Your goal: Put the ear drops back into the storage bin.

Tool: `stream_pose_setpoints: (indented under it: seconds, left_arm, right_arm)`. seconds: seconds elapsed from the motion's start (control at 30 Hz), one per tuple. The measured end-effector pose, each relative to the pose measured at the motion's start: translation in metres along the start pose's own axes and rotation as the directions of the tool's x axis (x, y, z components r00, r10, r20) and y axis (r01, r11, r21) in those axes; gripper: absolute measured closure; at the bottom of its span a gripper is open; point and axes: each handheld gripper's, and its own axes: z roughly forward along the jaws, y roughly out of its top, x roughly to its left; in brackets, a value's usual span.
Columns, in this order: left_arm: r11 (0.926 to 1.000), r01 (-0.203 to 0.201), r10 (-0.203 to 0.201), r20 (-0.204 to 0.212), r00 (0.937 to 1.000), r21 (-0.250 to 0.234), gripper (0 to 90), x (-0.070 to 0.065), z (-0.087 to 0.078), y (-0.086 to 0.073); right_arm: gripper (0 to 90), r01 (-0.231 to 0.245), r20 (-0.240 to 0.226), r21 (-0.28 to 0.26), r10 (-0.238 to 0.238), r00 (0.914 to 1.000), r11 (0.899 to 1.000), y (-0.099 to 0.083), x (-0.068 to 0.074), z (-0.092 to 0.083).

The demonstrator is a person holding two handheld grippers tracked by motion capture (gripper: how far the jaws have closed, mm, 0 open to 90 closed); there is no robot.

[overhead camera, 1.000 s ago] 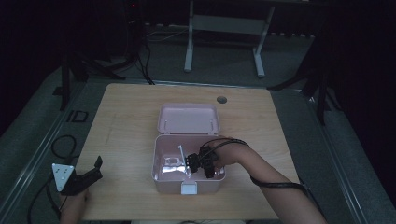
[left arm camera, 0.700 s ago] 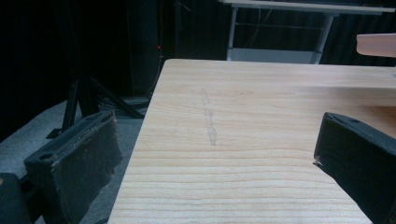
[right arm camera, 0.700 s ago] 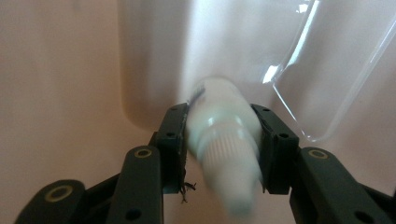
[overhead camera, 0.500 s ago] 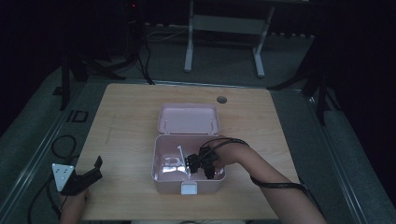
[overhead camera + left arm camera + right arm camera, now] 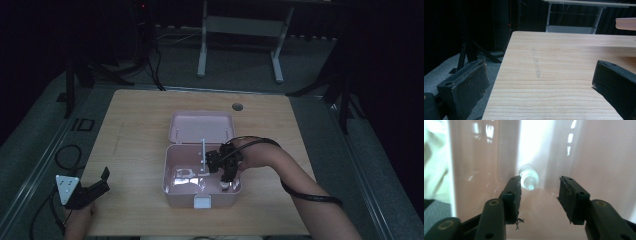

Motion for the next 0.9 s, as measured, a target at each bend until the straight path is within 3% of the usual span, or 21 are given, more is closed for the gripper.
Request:
stream_pose_setpoints:
  seconds: [0.17, 0.3, 0.37, 0.4, 0.47, 0.53, 0.83, 0.9]
  left_arm:
    - [1.0000, 0.002, -0.002, -0.001, 1.0000, 0.000, 0.5, 0.000, 0.000, 0.000]
    - [1.0000, 0.002, -0.002, -0.002, 1.0000, -0.001, 0.5, 0.000, 0.000, 0.000]
    - [1.0000, 0.001, -0.001, -0.002, 1.0000, -0.001, 0.5, 0.000, 0.000, 0.000]
    - [1.0000, 0.000, 0.000, -0.002, 1.0000, -0.001, 0.5, 0.000, 0.000, 0.000]
    - [1.0000, 0.001, -0.001, -0.002, 1.0000, -0.002, 0.5, 0.000, 0.000, 0.000]
    - [1.0000, 0.003, -0.003, -0.003, 1.0000, -0.003, 0.5, 0.000, 0.000, 0.000]
    - [1.0000, -0.001, 0.001, -0.004, 1.0000, 0.000, 0.5, 0.000, 0.000, 0.000]
    - [1.0000, -0.003, 0.003, -0.004, 1.0000, 0.000, 0.5, 0.000, 0.000, 0.000]
  right_arm:
    - [28.4, -0.041, 0.027, -0.100, 0.044, 0.9986, 0.994, -0.012, 0.000, -0.022]
    - [13.4, -0.062, 0.052, -0.135, 0.069, 0.9963, 0.989, -0.022, -0.002, -0.032]
    - [12.4, -0.069, 0.068, -0.141, 0.079, 0.9945, 0.988, -0.025, -0.003, -0.033]
    - [12.3, -0.096, 0.080, -0.166, 0.111, 0.9906, 0.981, -0.031, -0.005, -0.036]
    - [11.4, -0.107, 0.089, -0.169, 0.123, 0.9885, 0.980, -0.039, -0.005, -0.036]
    - [11.4, -0.130, 0.092, -0.199, 0.151, 0.9843, 0.971, -0.047, -0.007, -0.036]
    - [11.5, -0.213, 0.137, -0.245, 0.252, 0.9581, 0.946, -0.090, -0.005, -0.031]
    - [11.6, -0.236, 0.136, -0.265, 0.279, 0.9506, 0.935, -0.100, -0.004, -0.028]
